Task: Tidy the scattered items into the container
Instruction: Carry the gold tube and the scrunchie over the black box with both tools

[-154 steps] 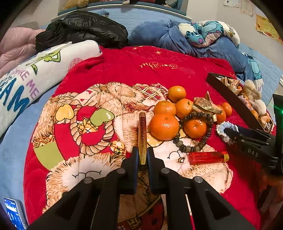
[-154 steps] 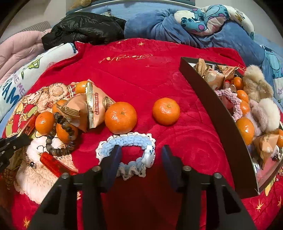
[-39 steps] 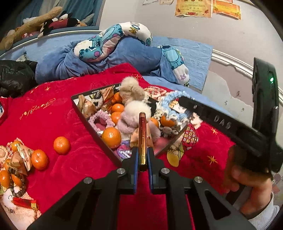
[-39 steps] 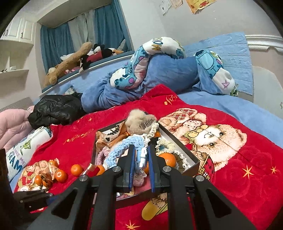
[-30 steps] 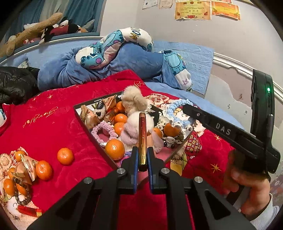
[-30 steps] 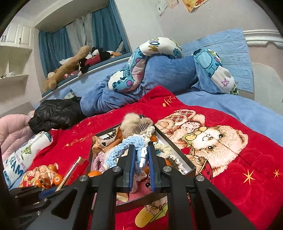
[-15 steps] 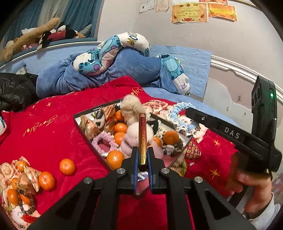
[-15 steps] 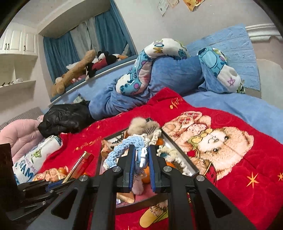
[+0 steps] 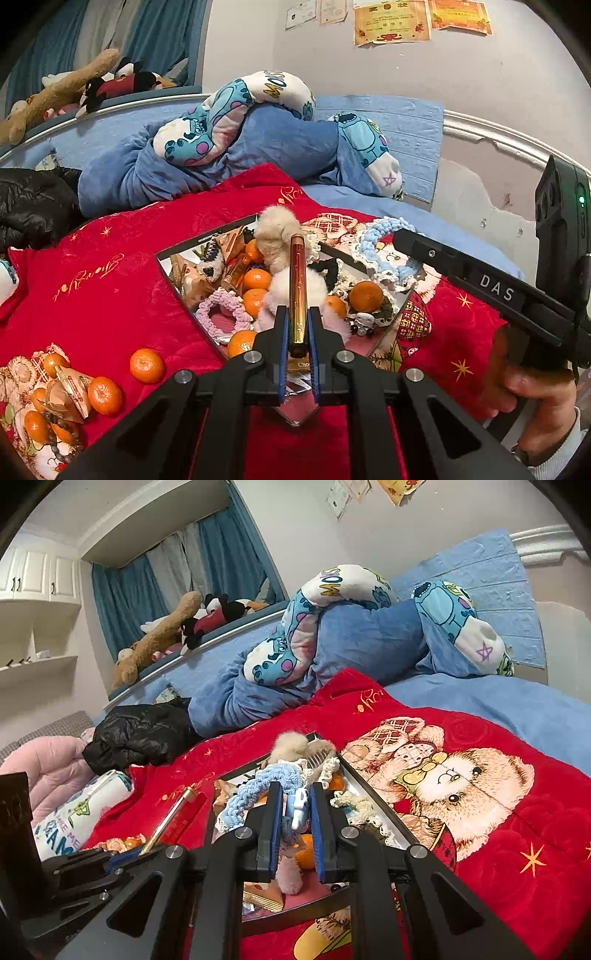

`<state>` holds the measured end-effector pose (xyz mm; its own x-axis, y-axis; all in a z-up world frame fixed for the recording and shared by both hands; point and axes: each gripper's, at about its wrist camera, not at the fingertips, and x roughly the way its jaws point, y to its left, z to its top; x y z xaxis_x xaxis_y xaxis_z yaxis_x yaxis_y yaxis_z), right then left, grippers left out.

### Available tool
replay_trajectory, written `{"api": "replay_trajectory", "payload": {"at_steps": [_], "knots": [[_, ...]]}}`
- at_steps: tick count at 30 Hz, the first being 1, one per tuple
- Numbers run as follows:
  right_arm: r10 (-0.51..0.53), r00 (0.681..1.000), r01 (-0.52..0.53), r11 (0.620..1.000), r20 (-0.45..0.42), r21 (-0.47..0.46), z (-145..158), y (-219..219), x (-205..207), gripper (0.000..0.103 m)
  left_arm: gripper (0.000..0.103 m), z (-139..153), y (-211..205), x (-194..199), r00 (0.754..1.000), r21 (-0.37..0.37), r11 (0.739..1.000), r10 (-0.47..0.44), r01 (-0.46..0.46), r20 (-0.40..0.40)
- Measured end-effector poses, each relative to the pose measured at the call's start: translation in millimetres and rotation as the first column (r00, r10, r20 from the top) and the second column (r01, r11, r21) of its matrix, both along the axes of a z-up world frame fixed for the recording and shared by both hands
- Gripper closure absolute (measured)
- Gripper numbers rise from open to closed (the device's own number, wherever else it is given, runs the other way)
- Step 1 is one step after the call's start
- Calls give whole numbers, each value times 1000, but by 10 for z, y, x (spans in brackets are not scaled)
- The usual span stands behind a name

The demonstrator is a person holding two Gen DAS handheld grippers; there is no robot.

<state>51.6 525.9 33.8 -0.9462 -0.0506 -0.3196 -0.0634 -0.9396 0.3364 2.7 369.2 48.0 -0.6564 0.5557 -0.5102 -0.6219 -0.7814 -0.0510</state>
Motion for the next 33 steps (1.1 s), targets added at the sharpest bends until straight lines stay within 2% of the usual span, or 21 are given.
{"api": "replay_trajectory", "payload": {"at_steps": [8, 16, 22, 27, 33], "knots": [[-19, 1000, 18, 1000, 15, 12, -11, -17, -67, 88, 93, 22, 11, 1, 1000, 7, 1000, -16, 16, -5], [-28, 994, 20, 996, 104, 83, -238, -102, -194, 88, 93, -247, 70, -7, 998, -8, 1000, -26, 26, 55], [-93, 985, 71, 986, 148, 149, -352, -46, -250, 88, 93, -440, 116, -114, 994, -19, 1000, 11, -9, 110], [-110, 976, 90, 989, 186, 113, -435, 65, -308, 88, 93, -513, 106, -176, 991, -13, 1000, 26, -24, 131], [-133, 966, 110, 988, 222, 111, -489, 83, -407, 86, 93, -551, 144, -203, 990, -17, 1000, 22, -20, 139]]}}
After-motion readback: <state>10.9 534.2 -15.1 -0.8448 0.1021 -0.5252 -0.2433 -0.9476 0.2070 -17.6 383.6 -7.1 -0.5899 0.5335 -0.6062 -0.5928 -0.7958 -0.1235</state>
